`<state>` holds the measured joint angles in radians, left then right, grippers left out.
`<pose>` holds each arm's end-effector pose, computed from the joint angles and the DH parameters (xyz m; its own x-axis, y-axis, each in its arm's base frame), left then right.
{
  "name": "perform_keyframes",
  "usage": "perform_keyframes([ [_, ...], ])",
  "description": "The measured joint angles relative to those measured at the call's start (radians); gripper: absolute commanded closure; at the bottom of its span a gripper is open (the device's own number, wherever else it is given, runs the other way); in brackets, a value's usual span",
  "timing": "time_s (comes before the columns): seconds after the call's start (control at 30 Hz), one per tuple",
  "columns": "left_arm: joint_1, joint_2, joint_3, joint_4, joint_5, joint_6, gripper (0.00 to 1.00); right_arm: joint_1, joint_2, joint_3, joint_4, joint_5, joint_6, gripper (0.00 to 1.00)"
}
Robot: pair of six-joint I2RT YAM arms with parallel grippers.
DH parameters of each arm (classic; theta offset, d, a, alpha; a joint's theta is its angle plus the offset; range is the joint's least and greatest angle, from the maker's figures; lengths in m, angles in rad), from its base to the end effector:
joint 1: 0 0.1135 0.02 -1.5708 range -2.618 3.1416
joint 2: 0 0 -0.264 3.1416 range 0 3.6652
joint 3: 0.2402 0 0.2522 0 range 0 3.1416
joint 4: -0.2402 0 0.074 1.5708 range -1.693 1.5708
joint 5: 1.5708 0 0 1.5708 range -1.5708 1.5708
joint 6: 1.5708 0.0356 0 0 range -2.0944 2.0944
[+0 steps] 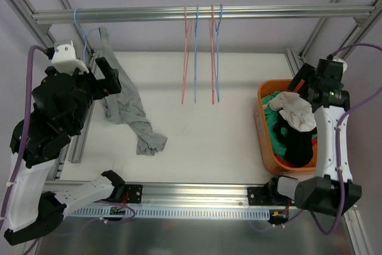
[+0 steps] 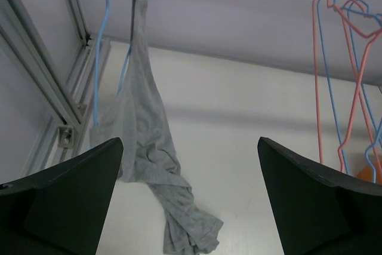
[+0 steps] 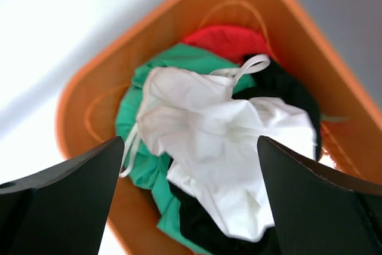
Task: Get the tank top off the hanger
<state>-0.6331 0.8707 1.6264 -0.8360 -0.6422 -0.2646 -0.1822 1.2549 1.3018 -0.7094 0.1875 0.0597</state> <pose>0.0845 -0.0356 0.5188 -0.0604 -0.2154 -0.9747 -0.0242 0.9765 -0.2143 0.2602 -0.0547 0.3688 -0.5846 0.1673 -0.7939 0.3581 0.9313 -0.0674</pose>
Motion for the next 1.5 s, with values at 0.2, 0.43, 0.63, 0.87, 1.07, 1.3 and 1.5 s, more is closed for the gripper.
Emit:
perform_keyframes([
  [0.2,0.044,0.191,0.25,-0.019,-0.074,0.12,0.01,-0.003,-0.286,0.011,-0.051,-0.05,-0.022,0.0],
  [0.43,0.475,0.341,0.388,-0.042,0.127,0.167,0.01,-0.006,-0.587,-0.181,0.022,-0.475,0.026,0.01],
  [0.63,0.78,0.468,0.352,-0.063,0.481,0.14,0.24,-0.003,-0.613,-0.293,0.089,-0.756,0.097,0.01],
  [0.87,0.845,0.597,0.319,-0.064,0.705,0.133,0.63,0.011,-0.667,-0.299,0.131,-0.9,0.116,0.02],
  [1.07,0.844,0.595,0.317,-0.057,0.786,0.132,0.98,0.026,-0.682,-0.299,0.145,-0.93,0.117,0.02],
  [1.3,0.845,0.595,0.318,-0.052,0.845,0.13,1.0,0.039,-0.68,-0.306,0.151,-0.935,0.119,0.02],
  [1.5,0.844,0.588,0.356,-0.058,0.939,0.132,1.0,0.048,-0.678,-0.315,0.156,-0.939,0.12,0.02],
])
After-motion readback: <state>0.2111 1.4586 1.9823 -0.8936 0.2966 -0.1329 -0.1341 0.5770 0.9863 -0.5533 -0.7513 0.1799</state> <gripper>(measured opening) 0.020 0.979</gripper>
